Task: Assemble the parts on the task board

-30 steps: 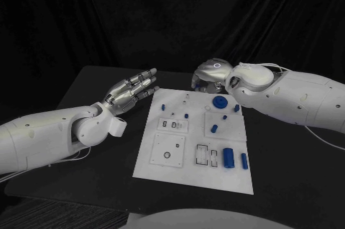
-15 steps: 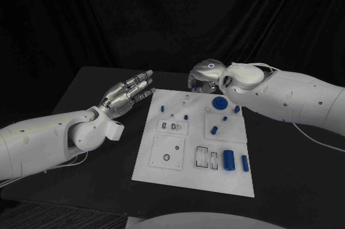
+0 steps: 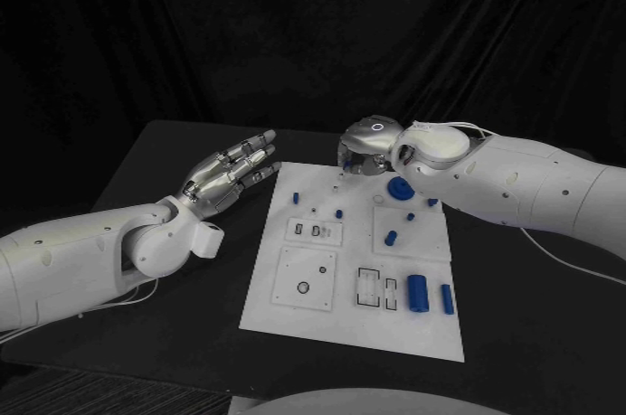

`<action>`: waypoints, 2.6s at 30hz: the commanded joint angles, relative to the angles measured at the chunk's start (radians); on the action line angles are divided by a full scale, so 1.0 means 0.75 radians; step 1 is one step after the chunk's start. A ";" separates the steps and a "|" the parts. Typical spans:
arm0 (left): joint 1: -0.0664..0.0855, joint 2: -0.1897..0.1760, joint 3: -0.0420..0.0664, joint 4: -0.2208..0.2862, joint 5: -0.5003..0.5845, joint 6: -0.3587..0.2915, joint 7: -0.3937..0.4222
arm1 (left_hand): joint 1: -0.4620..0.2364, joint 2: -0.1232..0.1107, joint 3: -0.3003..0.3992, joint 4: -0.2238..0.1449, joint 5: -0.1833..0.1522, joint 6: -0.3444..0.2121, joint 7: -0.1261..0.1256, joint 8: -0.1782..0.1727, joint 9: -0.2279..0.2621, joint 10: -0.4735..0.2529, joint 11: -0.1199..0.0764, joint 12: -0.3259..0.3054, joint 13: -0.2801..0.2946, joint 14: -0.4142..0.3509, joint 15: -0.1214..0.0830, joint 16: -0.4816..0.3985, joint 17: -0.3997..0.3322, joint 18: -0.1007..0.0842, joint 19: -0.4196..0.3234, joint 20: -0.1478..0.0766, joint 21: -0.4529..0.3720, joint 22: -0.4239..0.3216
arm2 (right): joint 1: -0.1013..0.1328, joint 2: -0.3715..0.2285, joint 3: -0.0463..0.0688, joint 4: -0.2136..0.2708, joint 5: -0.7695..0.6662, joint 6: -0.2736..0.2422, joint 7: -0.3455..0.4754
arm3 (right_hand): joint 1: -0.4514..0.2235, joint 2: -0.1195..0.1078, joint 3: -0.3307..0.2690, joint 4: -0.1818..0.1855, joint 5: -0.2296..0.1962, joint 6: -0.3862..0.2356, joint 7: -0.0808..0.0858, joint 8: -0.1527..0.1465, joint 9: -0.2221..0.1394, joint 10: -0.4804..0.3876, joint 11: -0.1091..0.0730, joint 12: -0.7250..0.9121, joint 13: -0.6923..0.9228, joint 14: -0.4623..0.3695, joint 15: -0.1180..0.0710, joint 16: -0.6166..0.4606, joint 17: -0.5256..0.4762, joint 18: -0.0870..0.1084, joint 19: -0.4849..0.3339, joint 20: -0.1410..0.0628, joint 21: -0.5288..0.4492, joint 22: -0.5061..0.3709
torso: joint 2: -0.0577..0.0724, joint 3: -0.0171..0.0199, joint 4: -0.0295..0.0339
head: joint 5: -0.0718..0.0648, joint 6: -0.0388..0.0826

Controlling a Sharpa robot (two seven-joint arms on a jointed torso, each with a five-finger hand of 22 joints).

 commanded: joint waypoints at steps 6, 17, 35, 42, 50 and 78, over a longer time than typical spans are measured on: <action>0.003 0.009 0.001 -0.003 0.000 0.021 0.013 | 0.013 0.000 0.010 -0.002 0.010 0.008 -0.002 0.008 0.001 -0.004 0.003 0.008 0.001 0.001 0.009 0.006 0.002 0.025 0.003 -0.005 -0.005 0.000 | -0.008 0.006 0.001 -0.005 0.000 0.005 0.009 | -0.003 -0.009 0.011 0.005 -0.013 -0.009 0.000 -0.013 0.000 0.007 -0.004 -0.007 0.000 -0.003 0.005 0.008 -0.002 -0.025 -0.001 0.007 0.009 0.008 | -0.003 -0.0027 -0.0014 | 0.006 -0.005; 0.003 0.015 0.001 -0.008 0.000 0.025 0.008 | 0.014 0.001 0.011 -0.003 0.011 0.007 -0.001 0.007 0.001 -0.004 0.004 0.008 0.001 0.001 0.010 0.006 0.002 0.025 0.003 -0.005 -0.005 0.000 | -0.010 0.019 0.001 -0.033 0.000 0.005 0.009 | -0.004 -0.010 0.015 0.008 -0.024 -0.014 -0.001 -0.018 -0.001 0.003 -0.003 -0.011 0.000 -0.004 0.002 0.006 -0.004 -0.026 -0.003 0.007 0.013 0.016 | -0.004 -0.0039 -0.0028 | 0.007 -0.004; 0.003 0.025 0.001 -0.017 0.000 0.037 -0.006 | 0.017 0.002 0.017 -0.008 0.013 0.015 0.004 0.010 0.002 -0.005 0.006 0.009 0.001 0.002 0.017 0.008 0.003 0.025 0.005 0.000 -0.004 0.001 | -0.033 0.054 0.001 -0.090 0.000 -0.008 0.028 | -0.014 -0.014 0.019 0.020 -0.055 -0.024 -0.003 -0.029 -0.002 -0.007 -0.002 -0.016 0.000 -0.009 -0.005 0.006 -0.002 -0.026 -0.009 0.003 0.017 0.027 | -0.005 -0.0046 -0.0012 | 0.012 -0.014; 0.003 0.030 0.001 -0.023 0.000 0.041 -0.009 | 0.017 0.002 0.018 -0.009 0.013 0.013 0.004 0.010 0.002 -0.006 0.006 0.009 0.001 0.001 0.018 0.007 0.002 0.025 0.005 0.000 -0.004 0.001 | -0.036 0.059 0.001 -0.095 0.000 -0.006 0.030 | -0.015 -0.015 0.020 0.021 -0.058 -0.024 -0.003 -0.030 -0.002 -0.008 -0.002 -0.017 0.000 -0.009 -0.006 0.006 -0.002 -0.027 -0.008 0.003 0.019 0.030 | -0.005 -0.0036 0.0008 | 0.005 -0.017; 0.003 0.033 0.001 -0.028 0.000 0.045 -0.014 | 0.018 0.002 0.020 -0.011 0.014 0.014 0.006 0.010 0.002 -0.007 0.008 0.008 0.001 0.002 0.019 0.008 0.003 0.025 0.006 0.002 -0.004 0.001 | -0.038 0.060 0.001 -0.096 0.000 -0.008 0.031 | -0.015 -0.015 0.022 0.023 -0.062 -0.028 -0.003 -0.033 -0.002 -0.012 -0.002 -0.018 0.000 -0.011 -0.008 0.004 -0.004 -0.027 -0.010 0.001 0.020 0.032 | -0.006 -0.0059 -0.0042 | 0.012 -0.016; 0.003 0.043 0.001 -0.046 0.000 0.055 -0.042 | 0.021 0.005 0.029 -0.016 0.016 0.024 0.012 0.014 0.003 -0.010 0.011 0.007 0.000 0.001 0.024 0.007 0.002 0.025 0.007 0.008 -0.003 0.001 | -0.040 0.065 0.001 -0.084 0.000 0.006 0.035 | -0.018 -0.019 0.028 0.030 -0.071 -0.046 -0.005 -0.048 -0.005 -0.029 -0.001 -0.020 -0.001 -0.017 -0.018 0.004 0.001 -0.030 -0.014 -0.005 0.030 0.054 | -0.007 -0.0064 -0.0049 | 0.010 -0.033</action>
